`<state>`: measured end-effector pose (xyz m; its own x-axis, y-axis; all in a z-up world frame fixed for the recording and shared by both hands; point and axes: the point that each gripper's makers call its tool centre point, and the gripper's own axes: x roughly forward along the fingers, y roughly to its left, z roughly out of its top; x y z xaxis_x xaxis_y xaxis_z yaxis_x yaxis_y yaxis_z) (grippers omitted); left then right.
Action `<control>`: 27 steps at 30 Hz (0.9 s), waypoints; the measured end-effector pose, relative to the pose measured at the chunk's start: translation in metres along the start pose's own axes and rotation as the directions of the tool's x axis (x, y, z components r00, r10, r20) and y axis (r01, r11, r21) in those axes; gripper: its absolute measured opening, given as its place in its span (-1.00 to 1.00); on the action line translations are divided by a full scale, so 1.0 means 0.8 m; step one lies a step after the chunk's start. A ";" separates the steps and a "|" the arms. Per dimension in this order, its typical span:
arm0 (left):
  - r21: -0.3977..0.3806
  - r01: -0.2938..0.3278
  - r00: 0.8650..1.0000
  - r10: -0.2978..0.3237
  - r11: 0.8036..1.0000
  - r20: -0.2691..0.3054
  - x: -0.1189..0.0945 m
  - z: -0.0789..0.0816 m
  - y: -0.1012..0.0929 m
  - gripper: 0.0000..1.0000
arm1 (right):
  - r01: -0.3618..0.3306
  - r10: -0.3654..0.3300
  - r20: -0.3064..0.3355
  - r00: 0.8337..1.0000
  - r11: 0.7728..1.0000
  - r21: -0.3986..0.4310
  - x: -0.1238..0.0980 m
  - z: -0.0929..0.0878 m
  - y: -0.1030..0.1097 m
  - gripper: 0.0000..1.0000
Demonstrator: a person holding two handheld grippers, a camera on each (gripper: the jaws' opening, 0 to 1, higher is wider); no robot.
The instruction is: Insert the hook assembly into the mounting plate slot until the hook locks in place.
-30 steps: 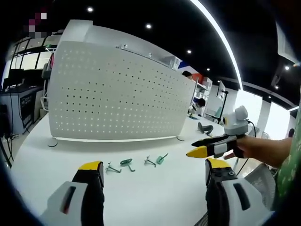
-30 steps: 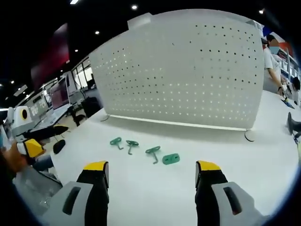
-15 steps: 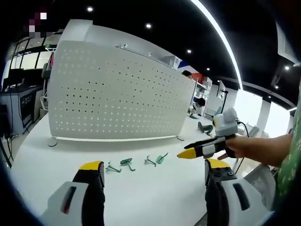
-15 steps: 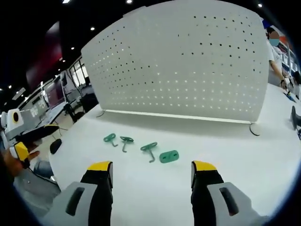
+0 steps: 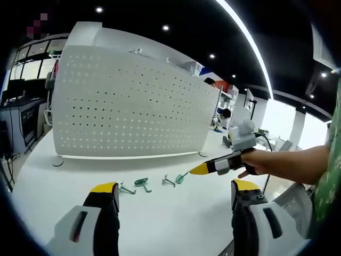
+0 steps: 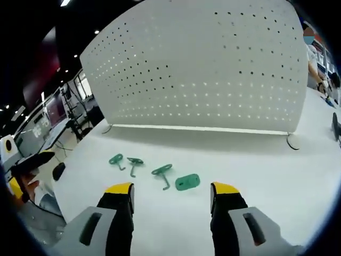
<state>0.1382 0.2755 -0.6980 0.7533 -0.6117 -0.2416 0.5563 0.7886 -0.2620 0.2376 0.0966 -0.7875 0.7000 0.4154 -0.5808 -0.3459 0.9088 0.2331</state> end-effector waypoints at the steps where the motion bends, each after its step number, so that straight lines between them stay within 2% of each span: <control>1: -0.001 0.001 1.000 -0.001 1.000 0.000 0.000 0.000 0.000 0.77 | 0.001 -0.001 -0.003 1.000 1.000 0.005 0.002 -0.001 -0.001 0.10; 12: -0.005 0.002 1.000 -0.002 1.000 -0.007 0.002 -0.001 0.001 0.74 | 0.024 -0.021 -0.035 0.999 0.998 0.064 0.020 -0.008 -0.017 -0.14; 27: -0.009 0.005 1.000 -0.005 1.000 -0.014 0.001 -0.003 0.003 0.69 | 0.051 -0.044 -0.059 0.997 0.991 0.121 0.037 -0.011 -0.026 -0.42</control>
<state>0.1394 0.2766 -0.7015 0.7456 -0.6163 -0.2536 0.5567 0.7851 -0.2714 0.2602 0.0894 -0.8165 0.6767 0.3720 -0.6354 -0.2319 0.9267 0.2957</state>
